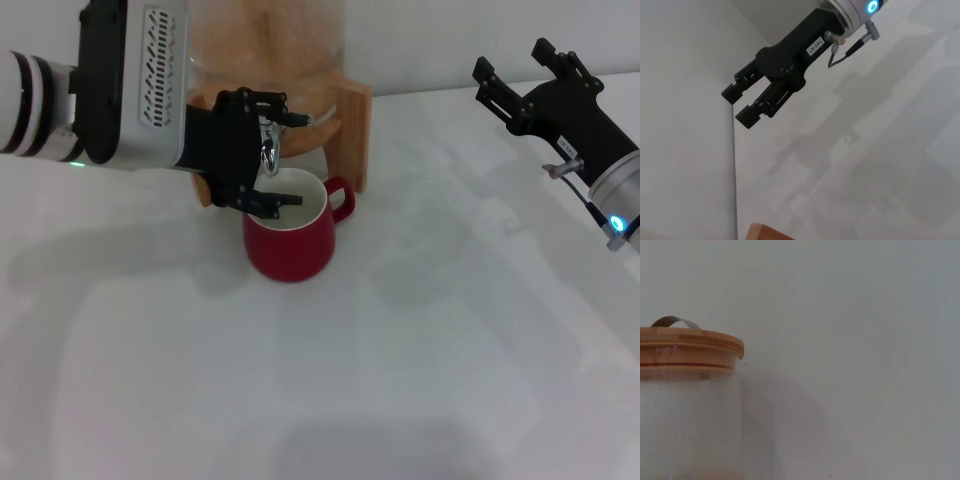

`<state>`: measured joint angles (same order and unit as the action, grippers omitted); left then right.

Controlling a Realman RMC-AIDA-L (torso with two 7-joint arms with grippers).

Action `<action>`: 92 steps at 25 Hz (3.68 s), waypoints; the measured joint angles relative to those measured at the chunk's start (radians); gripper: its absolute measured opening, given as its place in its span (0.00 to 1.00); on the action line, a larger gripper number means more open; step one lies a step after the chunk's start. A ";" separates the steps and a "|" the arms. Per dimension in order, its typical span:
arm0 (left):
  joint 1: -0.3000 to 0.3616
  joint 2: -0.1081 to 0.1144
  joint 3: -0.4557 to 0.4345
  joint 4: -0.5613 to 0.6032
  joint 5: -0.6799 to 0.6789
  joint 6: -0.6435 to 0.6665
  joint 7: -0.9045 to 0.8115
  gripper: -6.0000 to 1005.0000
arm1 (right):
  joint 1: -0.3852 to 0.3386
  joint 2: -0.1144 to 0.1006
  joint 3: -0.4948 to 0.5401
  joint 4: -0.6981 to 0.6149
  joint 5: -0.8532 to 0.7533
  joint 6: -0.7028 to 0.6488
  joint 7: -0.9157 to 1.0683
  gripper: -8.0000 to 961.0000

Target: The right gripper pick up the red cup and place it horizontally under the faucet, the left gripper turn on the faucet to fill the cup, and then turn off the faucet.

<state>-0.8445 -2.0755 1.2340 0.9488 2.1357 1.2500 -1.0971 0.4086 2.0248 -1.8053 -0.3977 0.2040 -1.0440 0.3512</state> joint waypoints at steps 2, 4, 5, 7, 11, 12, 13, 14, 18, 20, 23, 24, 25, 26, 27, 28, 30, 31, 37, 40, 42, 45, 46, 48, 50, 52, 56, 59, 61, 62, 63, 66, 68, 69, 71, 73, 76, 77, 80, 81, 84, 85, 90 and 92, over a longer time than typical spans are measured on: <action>-0.013 0.001 -0.001 -0.019 0.002 -0.008 0.003 0.84 | 0.000 0.000 -0.001 0.000 0.000 0.000 0.000 0.87; -0.019 0.001 -0.001 -0.029 0.005 -0.014 0.005 0.84 | -0.001 0.000 -0.002 -0.001 0.000 0.000 0.000 0.87; -0.020 0.001 -0.001 -0.032 0.006 -0.016 0.006 0.84 | -0.001 0.000 -0.003 -0.002 0.000 0.000 0.000 0.87; -0.021 0.002 -0.002 -0.033 0.008 -0.022 0.012 0.84 | -0.001 0.000 -0.003 -0.002 0.000 0.000 0.000 0.87; -0.021 0.002 -0.002 -0.034 0.008 -0.029 0.015 0.84 | -0.001 0.000 -0.003 -0.002 0.000 0.000 0.000 0.87; -0.022 0.002 -0.002 -0.034 0.009 -0.031 0.016 0.84 | -0.001 0.000 -0.003 -0.001 0.000 0.000 0.000 0.87; -0.022 0.002 -0.002 -0.034 0.009 -0.032 0.017 0.84 | 0.000 0.000 -0.002 -0.001 0.000 0.000 0.000 0.87; -0.022 0.002 -0.002 -0.034 0.009 -0.033 0.017 0.84 | 0.001 0.000 -0.002 0.000 0.000 0.000 0.000 0.87; -0.022 0.002 -0.002 -0.034 0.010 -0.034 0.018 0.84 | 0.003 0.000 0.001 0.002 0.000 0.001 0.000 0.87; -0.022 0.002 -0.002 -0.034 0.010 -0.037 0.019 0.84 | 0.005 0.000 0.001 0.002 0.000 0.001 0.000 0.87; -0.023 0.002 -0.002 -0.034 0.011 -0.044 0.021 0.84 | 0.005 0.000 0.002 0.004 0.000 0.001 0.000 0.87; -0.024 0.002 -0.002 -0.034 0.011 -0.046 0.023 0.84 | 0.005 0.000 0.002 0.004 0.000 0.001 0.000 0.87; -0.024 0.002 -0.002 -0.034 0.011 -0.047 0.024 0.84 | 0.006 0.000 0.002 0.004 0.000 0.001 0.000 0.87; -0.025 0.002 -0.002 -0.033 0.011 -0.048 0.026 0.84 | 0.006 0.000 0.003 0.004 0.000 0.001 0.000 0.87; -0.025 0.002 -0.002 -0.033 0.011 -0.048 0.026 0.84 | 0.006 0.000 0.003 0.004 0.000 0.001 0.000 0.87; -0.025 0.002 -0.002 -0.033 0.011 -0.048 0.026 0.84 | 0.006 0.000 0.003 0.005 0.000 0.001 0.000 0.87; -0.025 0.002 -0.002 -0.033 0.011 -0.049 0.026 0.84 | 0.006 0.000 0.003 0.005 0.000 0.001 0.000 0.87; -0.025 0.002 -0.002 -0.033 0.011 -0.049 0.026 0.84 | 0.006 0.000 0.003 0.005 0.000 0.001 0.000 0.87; -0.023 -0.003 0.003 -0.023 0.003 -0.045 0.028 0.84 | 0.006 0.000 0.004 0.006 0.000 0.001 0.000 0.87; -0.021 -0.005 0.007 -0.023 -0.005 -0.038 0.027 0.84 | 0.006 0.000 0.005 0.007 0.000 0.001 0.000 0.87; -0.014 -0.006 0.016 -0.021 -0.019 -0.033 0.026 0.84 | 0.004 0.000 0.005 0.007 0.000 0.001 0.000 0.86; -0.005 -0.006 0.026 -0.016 -0.038 -0.029 0.021 0.84 | -0.001 0.000 0.005 0.007 0.000 0.001 0.000 0.86; 0.001 -0.006 0.033 -0.011 -0.048 -0.028 0.018 0.84 | -0.001 0.000 0.005 0.007 0.001 0.001 0.001 0.86; 0.024 -0.007 0.050 0.011 -0.066 -0.025 0.008 0.84 | -0.002 0.000 0.005 0.007 0.002 0.001 0.003 0.86; 0.048 -0.008 0.060 0.038 -0.081 -0.020 0.000 0.84 | -0.003 0.000 0.004 0.008 0.002 0.001 0.004 0.86; 0.086 -0.010 0.081 0.081 -0.114 -0.014 -0.016 0.84 | -0.005 0.000 0.004 0.008 0.002 0.001 0.004 0.86; 0.192 -0.010 0.125 0.196 -0.176 -0.012 -0.061 0.84 | -0.010 -0.001 0.000 0.008 0.002 0.001 0.004 0.86; 0.285 -0.011 0.162 0.283 -0.236 -0.021 -0.084 0.84 | -0.019 -0.001 -0.005 0.008 -0.002 -0.001 0.005 0.86; 0.348 -0.011 0.178 0.331 -0.283 -0.026 -0.102 0.84 | -0.024 -0.001 -0.015 0.008 -0.004 -0.015 0.007 0.86; 0.380 -0.011 0.183 0.353 -0.302 -0.029 -0.112 0.84 | -0.024 -0.001 -0.015 0.008 -0.004 -0.015 0.007 0.86; 0.412 -0.011 0.192 0.374 -0.322 -0.037 -0.121 0.84 | -0.026 -0.001 -0.018 0.008 -0.004 -0.021 0.007 0.86; 0.514 -0.011 0.234 0.438 -0.387 -0.083 -0.134 0.84 | -0.030 -0.001 -0.029 0.008 -0.006 -0.036 0.009 0.86; 0.596 -0.012 0.281 0.486 -0.445 -0.136 -0.123 0.84 | -0.033 -0.001 -0.035 0.010 -0.007 -0.040 0.009 0.86; 0.643 -0.012 0.310 0.510 -0.484 -0.173 -0.108 0.84 | -0.035 -0.001 -0.037 0.010 -0.007 -0.041 0.009 0.86; 0.713 -0.011 0.355 0.535 -0.553 -0.230 -0.066 0.84 | -0.041 -0.002 -0.047 0.011 -0.008 -0.051 0.009 0.86; 0.779 -0.011 0.393 0.548 -0.624 -0.273 -0.015 0.84 | -0.049 -0.003 -0.055 0.011 -0.007 -0.070 0.009 0.86; 0.863 -0.012 0.437 0.553 -0.748 -0.321 0.070 0.84 | -0.062 -0.007 -0.055 0.013 -0.006 -0.095 0.009 0.86; 0.891 -0.012 0.453 0.550 -0.797 -0.334 0.111 0.84 | -0.065 -0.008 -0.054 0.015 -0.006 -0.110 0.009 0.86; 0.954 -0.012 0.493 0.534 -0.953 -0.357 0.246 0.84 | -0.072 -0.009 -0.050 0.028 -0.002 -0.145 0.011 0.86; 0.978 -0.012 0.510 0.520 -1.024 -0.361 0.313 0.84 | -0.072 -0.009 -0.048 0.035 0.002 -0.159 0.012 0.86; 1.017 -0.012 0.550 0.455 -1.226 -0.362 0.495 0.84 | -0.072 -0.009 -0.045 0.058 0.007 -0.196 0.014 0.86; 1.021 -0.012 0.563 0.423 -1.293 -0.357 0.549 0.84 | -0.072 -0.009 -0.044 0.064 0.007 -0.203 0.014 0.86; 1.032 -0.013 0.623 0.267 -1.607 -0.315 0.772 0.84 | -0.065 -0.010 -0.019 0.085 0.009 -0.230 0.007 0.85; 1.035 -0.013 0.637 0.228 -1.688 -0.287 0.811 0.84 | -0.066 -0.012 -0.002 0.087 0.008 -0.238 0.003 0.85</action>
<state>0.1901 -2.0883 1.8705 1.1765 0.4479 0.9625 -0.2859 0.3422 2.0132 -1.8068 -0.3111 0.2125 -1.2816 0.3544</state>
